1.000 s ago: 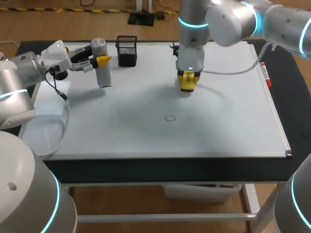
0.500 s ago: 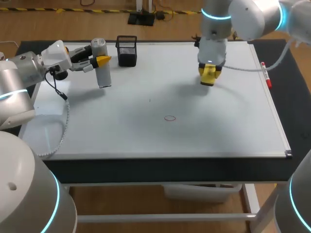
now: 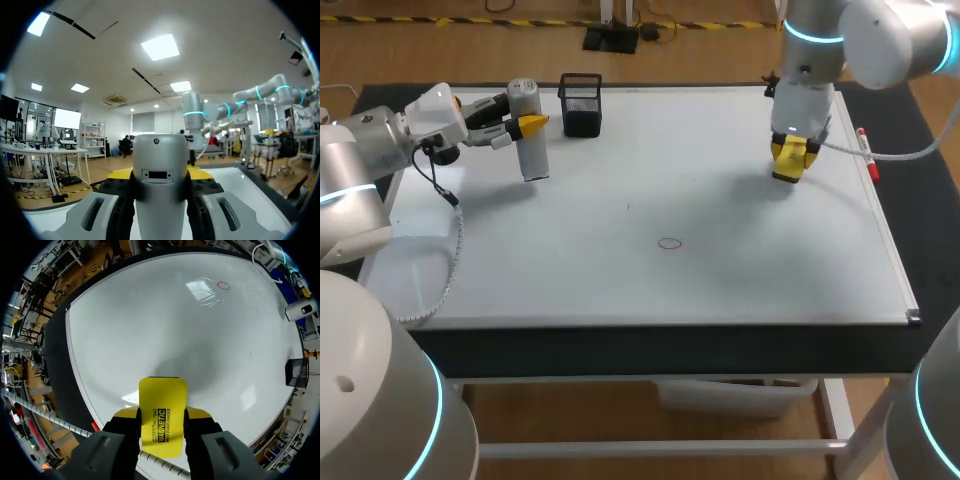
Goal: Pick up the inspection probe, press it on each red-marked spot on the whiteboard one by one, put down the probe, pick up the eraser, and wipe off all the red marks.
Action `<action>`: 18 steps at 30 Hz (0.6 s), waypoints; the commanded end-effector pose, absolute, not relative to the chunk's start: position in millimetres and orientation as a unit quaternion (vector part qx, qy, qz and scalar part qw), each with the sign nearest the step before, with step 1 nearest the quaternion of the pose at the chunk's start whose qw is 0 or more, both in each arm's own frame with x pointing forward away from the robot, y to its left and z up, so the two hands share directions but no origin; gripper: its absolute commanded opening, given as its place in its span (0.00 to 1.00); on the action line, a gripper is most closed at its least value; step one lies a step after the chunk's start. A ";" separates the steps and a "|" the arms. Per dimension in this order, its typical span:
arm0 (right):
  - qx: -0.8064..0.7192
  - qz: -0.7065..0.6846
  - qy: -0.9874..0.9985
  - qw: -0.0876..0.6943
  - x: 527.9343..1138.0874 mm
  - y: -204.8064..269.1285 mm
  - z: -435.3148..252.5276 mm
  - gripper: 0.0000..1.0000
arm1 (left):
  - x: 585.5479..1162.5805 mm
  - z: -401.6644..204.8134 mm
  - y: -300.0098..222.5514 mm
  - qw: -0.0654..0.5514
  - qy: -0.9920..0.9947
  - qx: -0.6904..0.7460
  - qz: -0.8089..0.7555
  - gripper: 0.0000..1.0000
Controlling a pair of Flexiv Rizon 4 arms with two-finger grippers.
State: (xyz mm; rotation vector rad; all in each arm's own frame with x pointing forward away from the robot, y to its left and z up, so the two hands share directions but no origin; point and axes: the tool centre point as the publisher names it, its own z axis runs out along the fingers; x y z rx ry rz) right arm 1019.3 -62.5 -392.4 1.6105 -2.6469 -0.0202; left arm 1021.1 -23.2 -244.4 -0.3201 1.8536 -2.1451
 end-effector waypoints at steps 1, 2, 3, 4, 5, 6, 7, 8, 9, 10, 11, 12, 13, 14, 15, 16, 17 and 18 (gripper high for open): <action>0.514 -0.006 -0.858 0.018 1013.4 -75.9 -390.4 0.00 | 1021.1 -243.4 -23.6 0.145 0.643 -0.111 -0.744 0.00; 0.509 -0.006 -0.861 0.018 1013.0 -79.0 -390.7 0.00 | 1021.1 -243.4 -23.6 0.145 0.643 -0.111 -0.744 0.00; 0.507 -0.005 -0.862 0.019 1012.8 -81.3 -390.9 0.00 | 1021.1 -243.4 -23.6 0.145 0.643 -0.111 -0.744 0.00; 0.503 -0.003 -0.864 0.019 1012.5 -83.5 -390.7 0.00 | 1021.1 -243.4 -23.6 0.145 0.643 -0.111 -0.744 0.00; 0.499 -0.001 -0.866 0.018 1012.1 -85.0 -389.9 0.00 | 1021.1 -243.4 -23.6 0.145 0.643 -0.111 -0.744 0.00; 0.499 -0.001 -0.866 0.018 1012.1 -85.0 -389.9 0.00 | 1021.1 -243.4 -23.6 0.145 0.643 -0.111 -0.744 0.00; 0.499 -0.001 -0.866 0.018 1012.1 -85.0 -389.9 0.00 | 1021.1 -243.4 -23.6 0.145 0.643 -0.111 -0.744 0.00; 0.499 -0.001 -0.866 0.018 1012.1 -85.0 -389.9 0.00 | 1021.1 -243.4 -23.6 0.145 0.643 -0.111 -0.744 0.00; 0.499 -0.001 -0.866 0.018 1012.1 -85.0 -389.9 0.00 | 1021.1 -243.4 -23.6 0.145 0.643 -0.111 -0.744 0.00; 0.499 -0.001 -0.866 0.018 1012.1 -85.0 -389.9 0.00 | 1021.1 -243.4 -23.6 0.145 0.643 -0.111 -0.744 0.00; 0.499 -0.001 -0.866 0.018 1012.1 -85.0 -389.9 0.00 | 1021.1 -243.4 -23.6 0.145 0.643 -0.111 -0.744 0.00; 0.499 -0.001 -0.866 0.018 1012.1 -85.0 -389.9 0.00 | 1021.1 -243.4 -23.6 0.145 0.643 -0.111 -0.744 0.00; 0.499 -0.001 -0.866 0.018 1012.1 -85.0 -389.9 0.00 | 1021.1 -243.4 -23.6 0.145 0.643 -0.111 -0.744 0.00; 0.499 -0.001 -0.866 0.018 1012.1 -85.0 -389.9 0.00 | 1021.1 -243.4 -23.6 0.145 0.643 -0.111 -0.744 0.00; 0.499 -0.001 -0.866 0.018 1012.1 -85.0 -389.9 0.00 | 1021.1 -243.4 -23.6 0.145 0.643 -0.111 -0.744 0.00; 0.499 -0.001 -0.866 0.018 1012.1 -85.0 -389.9 0.00 | 1021.1 -243.4 -23.6 0.145 0.643 -0.111 -0.744 0.00; 0.499 -0.001 -0.866 0.018 1012.1 -85.0 -389.9 0.00 | 1021.1 -243.4 -23.6 0.145 0.643 -0.111 -0.744 0.00; 0.499 -0.001 -0.866 0.018 1012.1 -85.0 -389.9 0.00 | 1021.1 -243.4 -23.6 0.145 0.643 -0.111 -0.744 0.00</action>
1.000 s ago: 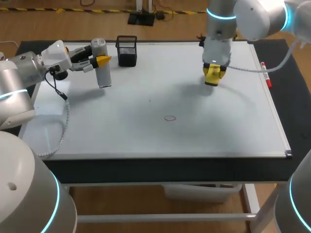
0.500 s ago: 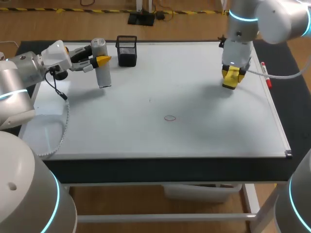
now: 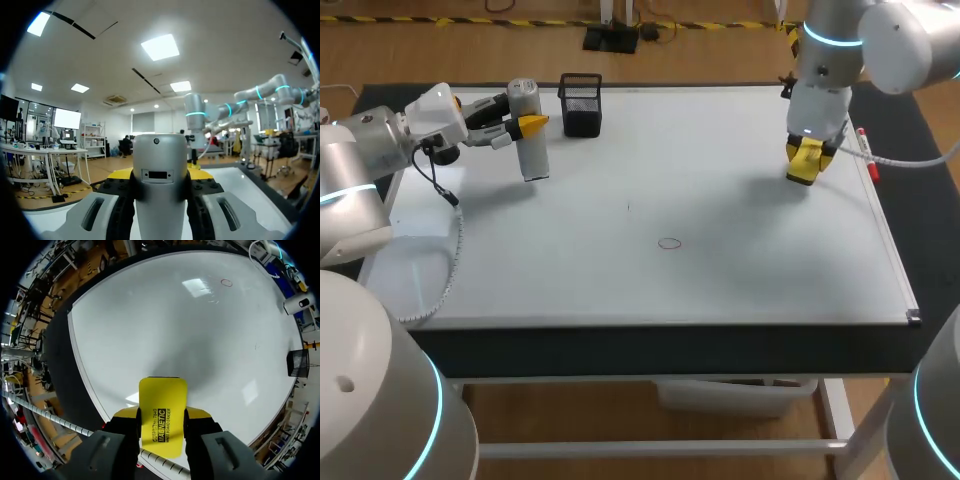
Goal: Pick up the inspection probe, press it on each red-marked spot on the whiteboard one by one, put down the probe, pick up the eraser, and wipe off all the red marks.
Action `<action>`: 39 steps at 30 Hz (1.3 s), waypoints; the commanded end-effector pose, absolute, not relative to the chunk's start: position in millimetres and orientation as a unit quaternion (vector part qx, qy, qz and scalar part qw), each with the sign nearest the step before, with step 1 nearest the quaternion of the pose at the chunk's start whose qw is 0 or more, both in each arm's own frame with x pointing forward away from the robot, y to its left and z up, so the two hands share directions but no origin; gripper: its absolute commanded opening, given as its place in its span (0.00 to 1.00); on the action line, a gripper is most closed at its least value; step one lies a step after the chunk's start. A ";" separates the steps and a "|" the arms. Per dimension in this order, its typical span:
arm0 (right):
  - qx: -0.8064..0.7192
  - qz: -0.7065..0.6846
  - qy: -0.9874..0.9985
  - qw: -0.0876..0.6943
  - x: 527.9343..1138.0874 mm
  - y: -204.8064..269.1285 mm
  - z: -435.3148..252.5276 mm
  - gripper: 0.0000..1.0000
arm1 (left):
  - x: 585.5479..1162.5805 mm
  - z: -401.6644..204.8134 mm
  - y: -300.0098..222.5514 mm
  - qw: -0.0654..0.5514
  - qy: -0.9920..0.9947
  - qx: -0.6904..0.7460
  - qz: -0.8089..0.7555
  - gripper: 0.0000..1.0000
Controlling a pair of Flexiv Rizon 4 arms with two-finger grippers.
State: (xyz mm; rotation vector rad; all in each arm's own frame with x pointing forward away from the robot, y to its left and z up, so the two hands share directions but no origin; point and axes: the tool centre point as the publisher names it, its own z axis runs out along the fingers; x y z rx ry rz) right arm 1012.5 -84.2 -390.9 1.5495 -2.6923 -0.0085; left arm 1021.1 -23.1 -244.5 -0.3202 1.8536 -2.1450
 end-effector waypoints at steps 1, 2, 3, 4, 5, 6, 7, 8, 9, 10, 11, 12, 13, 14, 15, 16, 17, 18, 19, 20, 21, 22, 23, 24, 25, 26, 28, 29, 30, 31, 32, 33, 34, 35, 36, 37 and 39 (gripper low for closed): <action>0.499 -0.001 -0.866 0.018 1012.1 -85.0 -389.9 0.00 | 1021.1 -243.4 -23.6 0.145 0.643 -0.111 -0.744 0.00; 0.499 -0.001 -0.866 0.018 1012.1 -85.0 -389.9 0.00 | 1021.1 -243.4 -23.6 0.145 0.643 -0.111 -0.744 0.00; 0.499 -0.001 -0.866 0.018 1012.1 -85.0 -389.9 0.00 | 1021.1 -243.4 -23.6 0.145 0.643 -0.111 -0.744 0.00; 0.499 -0.001 -0.866 0.018 1012.1 -85.0 -389.9 0.00 | 1021.1 -243.4 -23.6 0.145 0.643 -0.111 -0.744 0.00; 0.499 -0.001 -0.866 0.018 1012.1 -85.0 -389.9 0.00 | 1021.1 -243.4 -23.6 0.145 0.643 -0.111 -0.744 0.00; 0.499 -0.001 -0.866 0.018 1012.1 -85.0 -389.9 0.00 | 1021.1 -243.4 -23.6 0.145 0.643 -0.111 -0.744 0.00; 0.499 -0.001 -0.866 0.018 1012.1 -85.0 -389.9 0.00 | 1021.1 -243.4 -23.6 0.145 0.643 -0.111 -0.744 0.00; 0.499 -0.001 -0.866 0.018 1012.1 -85.0 -389.9 0.00 | 1021.1 -243.4 -23.6 0.145 0.643 -0.111 -0.744 0.00; 0.499 -0.001 -0.866 0.018 1012.1 -85.0 -389.9 0.00 | 1021.1 -243.4 -23.6 0.145 0.643 -0.111 -0.744 0.00; 0.499 -0.001 -0.866 0.018 1012.1 -85.0 -389.9 0.00 | 1021.1 -243.4 -23.6 0.145 0.643 -0.111 -0.744 0.00; 0.499 -0.001 -0.866 0.018 1012.1 -85.0 -389.9 0.00 | 1021.1 -243.4 -23.6 0.145 0.643 -0.111 -0.744 0.00; 0.499 -0.001 -0.866 0.018 1012.1 -85.0 -389.9 0.00 | 1021.1 -243.4 -23.6 0.145 0.643 -0.111 -0.744 0.00; 0.499 -0.001 -0.866 0.018 1012.1 -85.0 -389.9 0.00 | 1021.1 -243.4 -23.6 0.145 0.643 -0.111 -0.744 0.00; 0.499 -0.001 -0.866 0.018 1012.1 -85.0 -389.9 0.00 | 1018.1 -242.5 -26.8 0.144 0.643 -0.106 -0.744 0.00; 0.499 -0.001 -0.866 0.018 1012.1 -85.0 -389.9 0.00 | 1014.0 -241.5 -30.7 0.141 0.642 -0.100 -0.747 0.00; 0.499 -0.001 -0.866 0.018 1012.1 -85.0 -389.9 0.00 | 1008.7 -239.9 -36.0 0.139 0.644 -0.091 -0.747 0.00; 0.499 -0.001 -0.866 0.018 1012.1 -85.0 -389.9 0.00 | 1003.2 -238.2 -41.7 0.138 0.647 -0.081 -0.745 0.00; 0.499 -0.001 -0.866 0.018 1012.1 -85.0 -389.9 0.00 | 1000.0 -236.8 -45.7 0.135 0.645 -0.076 -0.749 0.00; 0.499 -0.001 -0.866 0.018 1012.1 -85.0 -389.9 0.00 | 996.2 -235.2 -49.8 0.132 0.642 -0.071 -0.752 0.00; 0.499 -0.001 -0.866 0.018 1012.1 -85.0 -389.9 0.00 | 991.3 -233.8 -54.5 0.131 0.642 -0.066 -0.753 0.00; 0.499 -0.001 -0.866 0.018 1012.1 -85.0 -389.9 0.00 | 985.7 -232.7 -59.8 0.129 0.641 -0.062 -0.754 0.00; 0.499 -0.001 -0.866 0.018 1012.1 -85.0 -389.9 0.00 | 980.5 -232.1 -64.1 0.128 0.641 -0.060 -0.754 0.00; 0.499 -0.001 -0.866 0.018 1012.1 -85.0 -389.9 0.00 | 975.8 -231.5 -68.3 0.126 0.640 -0.055 -0.756 0.00; 0.499 -0.001 -0.866 0.018 1012.1 -85.0 -389.9 0.00 | 971.5 -231.0 -72.4 0.124 0.638 -0.053 -0.758 0.00; 0.499 -0.001 -0.866 0.018 1012.1 -85.0 -389.9 0.00 | 966.7 -230.2 -76.6 0.120 0.632 -0.050 -0.764 0.00; 0.499 -0.001 -0.866 0.018 1012.1 -85.0 -389.9 0.00 | 961.2 -229.5 -82.1 0.116 0.630 -0.044 -0.766 0.00; 0.499 -0.001 -0.866 0.018 1012.1 -85.0 -389.9 0.00 | 951.0 -228.7 -94.5 0.106 0.627 -0.037 -0.770 0.00; 0.499 -0.001 -0.866 0.018 1012.1 -85.0 -389.9 0.00 | 946.0 -228.3 -100.8 0.100 0.624 -0.035 -0.774 0.00; 0.499 -0.001 -0.866 0.018 1012.1 -85.0 -389.9 0.00 | 940.6 -227.9 -108.3 0.090 0.624 -0.028 -0.776 0.00; 0.499 -0.001 -0.866 0.018 1012.1 -85.0 -389.9 0.00 | 934.7 -227.6 -117.4 0.082 0.627 -0.020 -0.774 0.00; 0.499 -0.001 -0.866 0.018 1012.1 -85.0 -389.9 0.00 | 929.3 -227.1 -126.4 0.077 0.627 -0.011 -0.775 0.00; 0.499 -0.001 -0.866 0.018 1012.1 -85.0 -389.9 0.00 | 924.1 -226.6 -134.6 0.071 0.627 -0.005 -0.776 0.00; 0.499 -0.001 -0.866 0.018 1012.1 -85.0 -389.9 0.00 | 920.3 -226.0 -142.2 0.069 0.629 0.002 -0.774 0.00; 0.499 -0.001 -0.866 0.018 1012.1 -85.0 -389.9 0.00 | 916.3 -225.8 -150.3 0.062 0.628 0.008 -0.775 0.00; 0.499 -0.001 -0.866 0.018 1012.1 -85.0 -389.9 0.00 | 912.4 -225.7 -157.2 0.055 0.624 0.010 -0.780 0.00; 0.499 -0.001 -0.866 0.018 1012.1 -85.0 -389.9 0.00 | 908.6 -225.7 -164.0 0.050 0.623 0.014 -0.781 0.00; 0.499 -0.001 -0.866 0.018 1012.1 -85.0 -389.9 0.00 | 902.6 -227.0 -178.3 0.043 0.624 0.020 -0.780 0.00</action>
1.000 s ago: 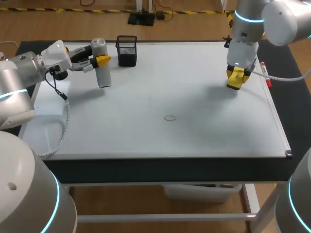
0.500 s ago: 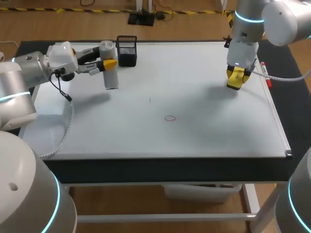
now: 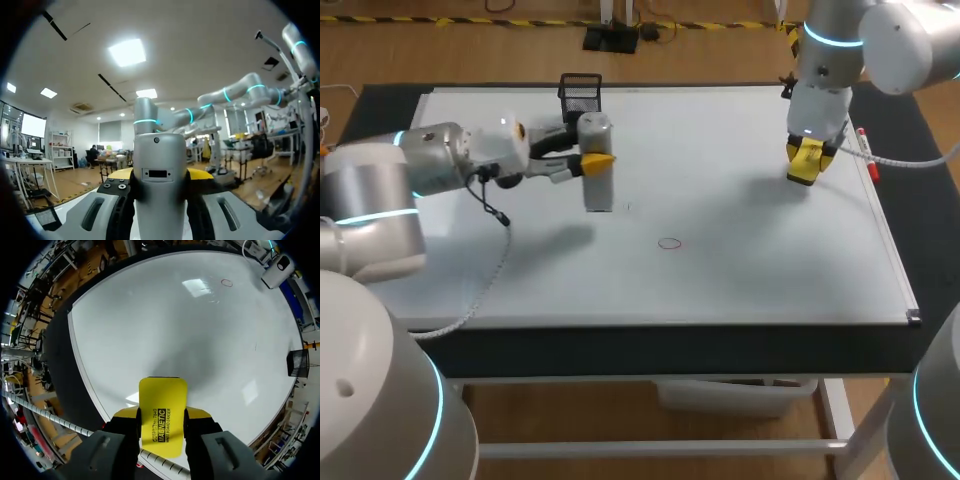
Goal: Pick up the inspection probe, press it on each red-marked spot on the whiteboard one by one, put down the probe, pick up the eraser, and wipe off all the red marks.
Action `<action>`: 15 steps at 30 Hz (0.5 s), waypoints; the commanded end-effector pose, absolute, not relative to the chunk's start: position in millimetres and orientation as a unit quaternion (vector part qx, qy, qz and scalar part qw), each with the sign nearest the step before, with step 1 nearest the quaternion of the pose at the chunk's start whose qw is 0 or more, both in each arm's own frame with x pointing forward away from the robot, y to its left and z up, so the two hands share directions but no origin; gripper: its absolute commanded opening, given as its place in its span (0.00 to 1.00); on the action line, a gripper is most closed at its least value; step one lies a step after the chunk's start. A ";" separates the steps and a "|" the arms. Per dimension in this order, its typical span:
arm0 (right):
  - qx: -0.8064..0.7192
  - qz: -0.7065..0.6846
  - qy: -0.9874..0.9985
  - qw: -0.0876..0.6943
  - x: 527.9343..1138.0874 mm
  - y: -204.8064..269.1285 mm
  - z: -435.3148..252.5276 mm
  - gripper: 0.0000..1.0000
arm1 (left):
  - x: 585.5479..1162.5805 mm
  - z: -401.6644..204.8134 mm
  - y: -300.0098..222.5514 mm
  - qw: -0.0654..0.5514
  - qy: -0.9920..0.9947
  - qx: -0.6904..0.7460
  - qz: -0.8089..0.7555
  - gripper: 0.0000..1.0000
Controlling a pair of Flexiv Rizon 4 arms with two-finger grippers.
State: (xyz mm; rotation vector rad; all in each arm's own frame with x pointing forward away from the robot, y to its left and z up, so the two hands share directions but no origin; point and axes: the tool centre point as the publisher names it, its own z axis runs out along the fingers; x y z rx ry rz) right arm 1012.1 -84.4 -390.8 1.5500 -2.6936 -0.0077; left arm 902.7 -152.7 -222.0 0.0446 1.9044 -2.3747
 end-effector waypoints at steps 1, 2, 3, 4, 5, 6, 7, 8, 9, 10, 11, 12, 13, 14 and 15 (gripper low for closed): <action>0.499 -0.001 -0.866 0.018 1012.1 -85.0 -389.9 0.00 | 899.4 -227.7 -184.4 0.035 0.620 0.021 -0.784 0.00; 0.499 -0.001 -0.866 0.018 1012.1 -85.0 -389.9 0.00 | 896.1 -228.6 -190.7 0.031 0.619 0.023 -0.784 0.00; 0.499 -0.001 -0.866 0.018 1012.1 -85.0 -389.9 0.00 | 892.4 -230.3 -197.8 0.028 0.623 0.028 -0.781 0.00; 0.499 -0.001 -0.866 0.018 1012.1 -85.0 -389.9 0.00 | 889.0 -232.1 -204.5 0.024 0.626 0.031 -0.779 0.00; 0.499 -0.001 -0.866 0.018 1012.1 -85.0 -389.9 0.00 | 885.4 -233.7 -210.8 0.018 0.624 0.032 -0.781 0.00; 0.499 -0.001 -0.866 0.018 1012.1 -85.0 -389.9 0.00 | 882.3 -235.2 -216.0 0.012 0.621 0.032 -0.783 0.00; 0.499 -0.001 -0.866 0.018 1012.1 -85.0 -389.9 0.00 | 879.4 -236.8 -221.5 0.007 0.621 0.034 -0.783 0.00; 0.499 -0.001 -0.866 0.018 1012.1 -85.0 -389.9 0.00 | 876.6 -238.4 -226.3 0.001 0.620 0.035 -0.784 0.00; 0.499 -0.001 -0.866 0.018 1012.1 -85.0 -389.9 0.00 | 873.7 -239.9 -230.8 -0.003 0.617 0.036 -0.786 0.00; 0.499 -0.001 -0.866 0.018 1012.1 -85.0 -389.9 0.00 | 871.2 -241.3 -235.0 -0.004 0.617 0.036 -0.786 0.00; 0.499 -0.001 -0.866 0.018 1012.1 -85.0 -389.9 0.00 | 868.8 -242.9 -238.9 -0.007 0.618 0.039 -0.785 0.00; 0.499 -0.001 -0.866 0.018 1012.1 -85.0 -389.9 0.00 | 866.9 -244.1 -241.9 -0.009 0.618 0.040 -0.785 0.00; 0.499 -0.001 -0.866 0.018 1012.1 -85.0 -389.9 0.00 | 865.7 -245.2 -244.2 -0.010 0.618 0.040 -0.785 0.00; 0.499 -0.001 -0.866 0.018 1012.1 -85.0 -389.9 0.00 | 864.8 -246.1 -246.0 -0.011 0.619 0.043 -0.784 0.00; 0.499 -0.001 -0.866 0.018 1012.1 -85.0 -389.9 0.00 | 864.4 -246.7 -247.1 -0.011 0.619 0.043 -0.784 0.00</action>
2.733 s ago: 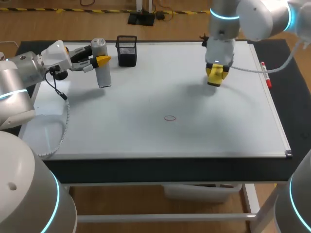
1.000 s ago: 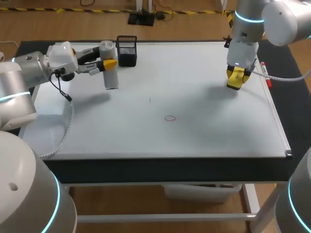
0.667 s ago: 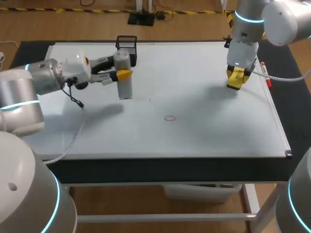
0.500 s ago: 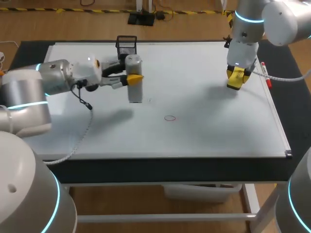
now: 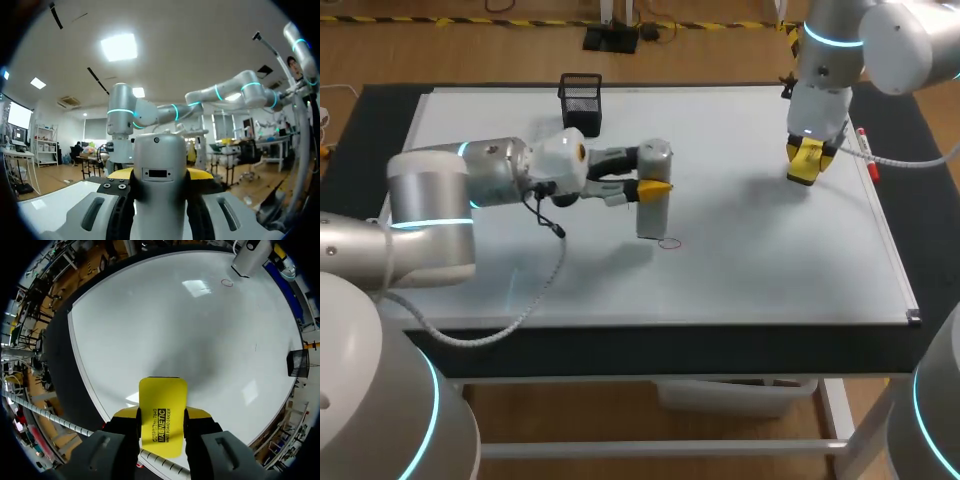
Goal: Pick up the inspection probe, press it on each red-marked spot on the whiteboard one by one, put down the probe, pick up the eraser, and wipe off all the red marks.
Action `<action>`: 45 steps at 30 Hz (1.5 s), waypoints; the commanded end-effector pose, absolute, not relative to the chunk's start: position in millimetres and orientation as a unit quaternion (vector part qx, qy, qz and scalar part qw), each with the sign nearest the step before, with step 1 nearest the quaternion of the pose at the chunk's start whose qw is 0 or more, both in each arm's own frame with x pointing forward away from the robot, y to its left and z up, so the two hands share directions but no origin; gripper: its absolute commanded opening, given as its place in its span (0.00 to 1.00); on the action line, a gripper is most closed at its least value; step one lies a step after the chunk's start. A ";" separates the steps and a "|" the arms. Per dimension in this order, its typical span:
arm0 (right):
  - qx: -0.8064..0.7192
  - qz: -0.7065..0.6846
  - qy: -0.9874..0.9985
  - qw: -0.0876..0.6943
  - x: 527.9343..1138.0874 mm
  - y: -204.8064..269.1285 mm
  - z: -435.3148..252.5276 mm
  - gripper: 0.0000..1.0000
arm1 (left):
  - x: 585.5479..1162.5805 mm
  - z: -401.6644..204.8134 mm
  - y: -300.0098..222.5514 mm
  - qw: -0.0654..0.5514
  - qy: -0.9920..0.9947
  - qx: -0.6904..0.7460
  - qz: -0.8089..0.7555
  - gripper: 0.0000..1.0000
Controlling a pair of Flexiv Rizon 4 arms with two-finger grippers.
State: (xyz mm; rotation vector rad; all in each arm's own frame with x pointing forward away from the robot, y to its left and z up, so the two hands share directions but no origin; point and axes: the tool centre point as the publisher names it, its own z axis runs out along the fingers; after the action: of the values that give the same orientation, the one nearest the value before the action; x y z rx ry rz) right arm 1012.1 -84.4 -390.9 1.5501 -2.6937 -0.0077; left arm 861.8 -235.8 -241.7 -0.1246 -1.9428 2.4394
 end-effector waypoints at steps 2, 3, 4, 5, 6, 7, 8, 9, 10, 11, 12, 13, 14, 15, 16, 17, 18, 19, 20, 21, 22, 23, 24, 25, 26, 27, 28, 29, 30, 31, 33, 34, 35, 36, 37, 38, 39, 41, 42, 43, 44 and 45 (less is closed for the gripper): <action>0.499 -0.001 -0.866 0.018 1012.1 -85.0 -389.9 0.00 | 864.5 -247.9 -248.4 0.011 -0.618 -0.047 0.785 0.00; 0.499 -0.001 -0.866 0.018 1012.1 -85.0 -389.9 0.00 | 864.9 -248.5 -249.0 0.012 -0.617 -0.047 0.785 0.00; 0.499 -0.001 -0.866 0.018 1012.1 -85.0 -389.9 0.00 | 865.3 -248.9 -249.4 0.012 -0.617 -0.047 0.786 0.00; 0.499 -0.001 -0.866 0.018 1012.1 -85.0 -389.9 0.00 | 865.5 -249.4 -250.1 0.013 -0.616 -0.047 0.786 0.00; 0.499 -0.001 -0.866 0.018 1012.1 -85.0 -389.9 0.00 | 865.9 -250.1 -251.1 0.013 -0.615 -0.048 0.787 0.00; 0.499 -0.001 -0.866 0.018 1012.1 -85.0 -389.9 0.00 | 866.3 -251.1 -252.4 0.014 -0.615 -0.048 0.787 0.00; 0.499 -0.001 -0.866 0.018 1012.1 -85.0 -389.9 0.00 | 866.8 -252.0 -253.5 0.015 -0.615 -0.048 0.787 0.00; 0.499 -0.001 -0.866 0.018 1012.1 -85.0 -389.9 0.00 | 867.2 -253.2 -254.8 0.015 -0.614 -0.048 0.787 0.00; 0.499 -0.001 -0.866 0.018 1012.1 -85.0 -389.9 0.00 | 867.9 -254.4 -256.1 0.016 -0.614 -0.047 0.787 0.00; 0.499 -0.001 -0.866 0.018 1012.1 -85.0 -389.9 0.00 | 868.7 -255.8 -257.3 0.018 -0.614 -0.046 0.788 0.00; 0.499 -0.001 -0.866 0.018 1012.1 -85.0 -389.9 0.00 | 869.2 -257.5 -258.3 0.019 -0.614 -0.045 0.787 0.00; 0.499 -0.001 -0.866 0.018 1012.1 -85.0 -389.9 0.00 | 869.7 -259.3 -259.2 0.019 -0.614 -0.045 0.787 0.00; 0.499 -0.001 -0.866 0.018 1012.1 -85.0 -389.9 0.00 | 870.3 -261.0 -259.8 0.022 -0.615 -0.043 0.787 0.00; 0.499 -0.001 -0.866 0.018 1012.1 -85.0 -389.9 0.00 | 871.1 -262.6 -260.3 0.023 -0.615 -0.041 0.787 0.00; 0.499 -0.001 -0.866 0.018 1012.1 -85.0 -389.9 0.00 | 871.5 -263.9 -260.5 0.024 -0.615 -0.039 0.787 0.00; 0.499 -0.001 -0.866 0.018 1012.1 -85.0 -389.9 0.00 | 872.1 -265.1 -260.3 0.024 -0.614 -0.037 0.788 0.00; 0.499 -0.001 -0.866 0.018 1012.1 -85.0 -389.9 0.00 | 872.6 -266.1 -260.2 0.025 -0.614 -0.037 0.788 0.00; 0.499 -0.001 -0.866 0.018 1012.1 -85.0 -389.9 0.00 | 872.8 -267.2 -260.3 0.025 -0.614 -0.036 0.788 0.00; 0.499 -0.001 -0.866 0.018 1012.1 -85.0 -389.9 0.00 | 872.9 -268.1 -260.7 0.025 -0.614 -0.036 0.788 0.00; 0.499 -0.001 -0.866 0.018 1012.1 -85.0 -389.9 0.00 | 872.8 -269.0 -261.2 0.025 -0.614 -0.035 0.788 0.00; 0.499 -0.001 -0.866 0.018 1012.1 -85.0 -389.9 0.00 | 873.0 -269.9 -261.6 0.026 -0.614 -0.035 0.788 0.00; 0.499 -0.001 -0.866 0.018 1012.1 -85.0 -389.9 0.00 | 873.3 -270.5 -261.8 0.026 -0.614 -0.034 0.788 0.00; 0.499 -0.001 -0.866 0.018 1012.1 -85.0 -389.9 0.00 | 873.6 -271.0 -262.0 0.027 -0.613 -0.034 0.789 0.00; 0.499 -0.001 -0.866 0.018 1012.1 -85.0 -389.9 0.00 | 873.7 -271.3 -262.1 0.027 -0.613 -0.034 0.789 0.00; 0.499 -0.001 -0.866 0.018 1012.1 -85.0 -389.9 0.00 | 873.9 -271.7 -262.3 0.027 -0.613 -0.034 0.789 0.00; 0.499 -0.001 -0.866 0.018 1012.1 -85.0 -389.9 0.00 | 874.1 -272.2 -262.5 0.027 -0.613 -0.034 0.789 0.00; 0.499 -0.001 -0.866 0.018 1012.1 -85.0 -389.9 0.00 | 874.5 -273.2 -262.8 0.027 -0.614 -0.033 0.788 0.00; 0.499 -0.001 -0.866 0.018 1012.1 -85.0 -389.9 0.00 | 875.2 -274.2 -263.0 0.027 -0.614 -0.033 0.788 0.00; 0.499 -0.001 -0.866 0.018 1012.1 -85.0 -389.9 0.00 | 875.6 -275.0 -263.0 0.028 -0.614 -0.032 0.788 0.00; 0.499 -0.001 -0.866 0.018 1012.1 -85.0 -389.9 0.00 | 875.8 -275.7 -263.2 0.029 -0.614 -0.031 0.788 0.00; 0.499 -0.001 -0.866 0.018 1012.1 -85.0 -389.9 0.00 | 875.6 -277.0 -263.8 0.029 -0.616 -0.031 0.787 0.00; 0.499 -0.001 -0.866 0.018 1012.1 -85.0 -389.9 0.00 | 875.5 -277.5 -264.0 0.030 -0.617 -0.031 0.786 0.00; 0.499 -0.001 -0.866 0.018 1012.1 -85.0 -389.9 0.00 | 875.3 -278.1 -264.4 0.030 -0.619 -0.032 0.784 0.00; 0.499 -0.001 -0.866 0.018 1012.1 -85.0 -389.9 0.00 | 875.2 -278.6 -264.6 0.030 -0.619 -0.032 0.784 0.00; 0.499 -0.001 -0.866 0.018 1012.1 -85.0 -389.9 0.00 | 875.0 -279.1 -264.9 0.031 -0.621 -0.032 0.783 0.00; 0.499 -0.001 -0.866 0.018 1012.1 -85.0 -389.9 0.00 | 874.8 -279.7 -265.2 0.031 -0.621 -0.032 0.782 0.00; 0.499 -0.001 -0.866 0.018 1012.1 -85.0 -389.9 0.00 | 874.8 -280.1 -265.3 0.031 -0.623 -0.032 0.781 0.00; 0.499 -0.001 -0.866 0.018 1012.1 -85.0 -389.9 0.00 | 874.8 -280.3 -265.3 0.031 -0.625 -0.033 0.779 0.00; 0.499 -0.001 -0.866 0.018 1012.1 -85.0 -389.9 0.00 | 874.9 -280.3 -265.3 0.031 -0.626 -0.033 0.779 0.00; 0.499 -0.001 -0.866 0.018 1012.1 -85.0 -389.9 0.00 | 874.9 -280.3 -265.2 0.030 -0.627 -0.034 0.778 0.00; 0.499 -0.001 -0.866 0.018 1012.1 -85.0 -389.9 0.00 | 874.9 -280.3 -265.2 0.030 -0.627 -0.034 0.778 0.00; 0.499 -0.001 -0.866 0.018 1012.1 -85.0 -389.9 0.00 | 874.8 -280.4 -265.2 0.030 -0.627 -0.035 0.777 0.00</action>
State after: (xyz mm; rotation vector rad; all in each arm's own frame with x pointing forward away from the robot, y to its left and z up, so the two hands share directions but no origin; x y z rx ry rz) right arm 1012.1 -84.5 -390.8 1.5501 -2.6938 -0.0078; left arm 874.5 -264.9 -278.2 -0.1065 -1.9316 2.3992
